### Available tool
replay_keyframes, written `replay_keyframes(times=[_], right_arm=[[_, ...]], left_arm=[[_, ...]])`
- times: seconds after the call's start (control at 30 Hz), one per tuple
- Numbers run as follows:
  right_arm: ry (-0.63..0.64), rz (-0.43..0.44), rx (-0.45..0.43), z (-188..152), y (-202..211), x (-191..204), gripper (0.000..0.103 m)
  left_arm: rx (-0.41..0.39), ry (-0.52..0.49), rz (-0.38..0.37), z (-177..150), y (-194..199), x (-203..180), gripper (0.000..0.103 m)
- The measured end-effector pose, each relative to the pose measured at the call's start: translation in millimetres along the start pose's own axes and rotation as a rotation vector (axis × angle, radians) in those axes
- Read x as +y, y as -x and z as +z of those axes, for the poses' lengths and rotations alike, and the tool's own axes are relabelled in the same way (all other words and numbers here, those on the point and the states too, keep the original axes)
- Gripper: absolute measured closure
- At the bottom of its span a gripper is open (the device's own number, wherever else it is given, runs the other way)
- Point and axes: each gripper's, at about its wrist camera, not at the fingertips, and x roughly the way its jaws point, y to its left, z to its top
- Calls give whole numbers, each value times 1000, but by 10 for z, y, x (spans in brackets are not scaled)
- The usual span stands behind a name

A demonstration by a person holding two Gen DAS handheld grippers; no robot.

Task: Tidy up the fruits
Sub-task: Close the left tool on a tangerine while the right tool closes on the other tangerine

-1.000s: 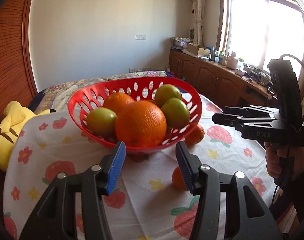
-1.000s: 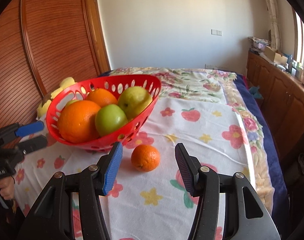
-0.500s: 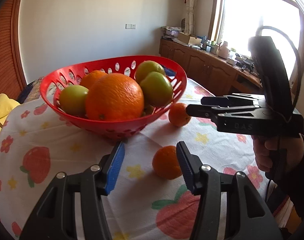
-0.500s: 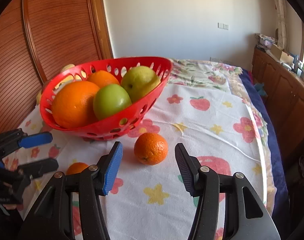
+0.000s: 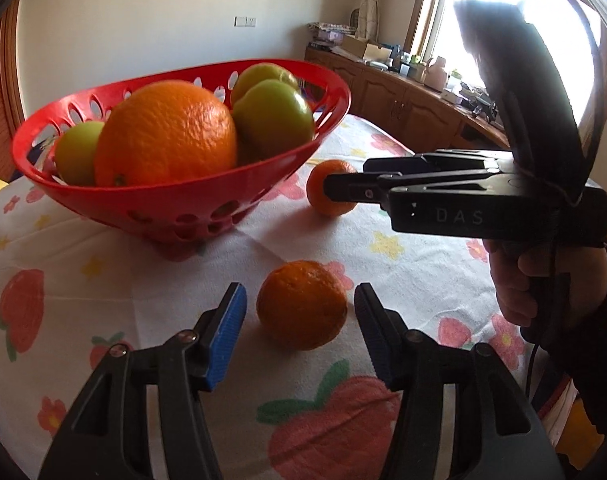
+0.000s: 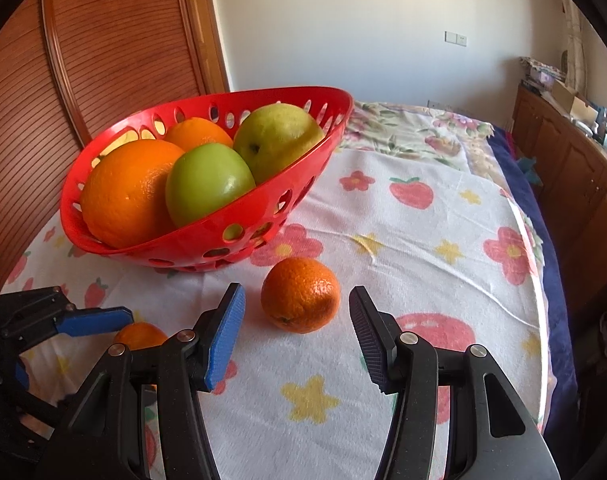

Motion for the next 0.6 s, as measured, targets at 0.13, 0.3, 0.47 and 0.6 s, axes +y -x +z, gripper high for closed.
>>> replay_keyframes(times=[0.13, 0.3, 0.47, 0.6], right_arm=[[18, 8, 18, 34, -70, 32, 48], [24, 1, 21, 58, -117, 51, 46], [5, -7, 35, 77, -184, -10, 46], [-1, 2, 58, 89, -251, -36, 48]], left_arm=[[4, 13, -3, -10, -11, 14, 47], [-1, 21, -26, -19, 26, 31, 54], [1, 5, -38, -37, 42, 9, 58], [1, 4, -39, -26, 33, -25, 58]])
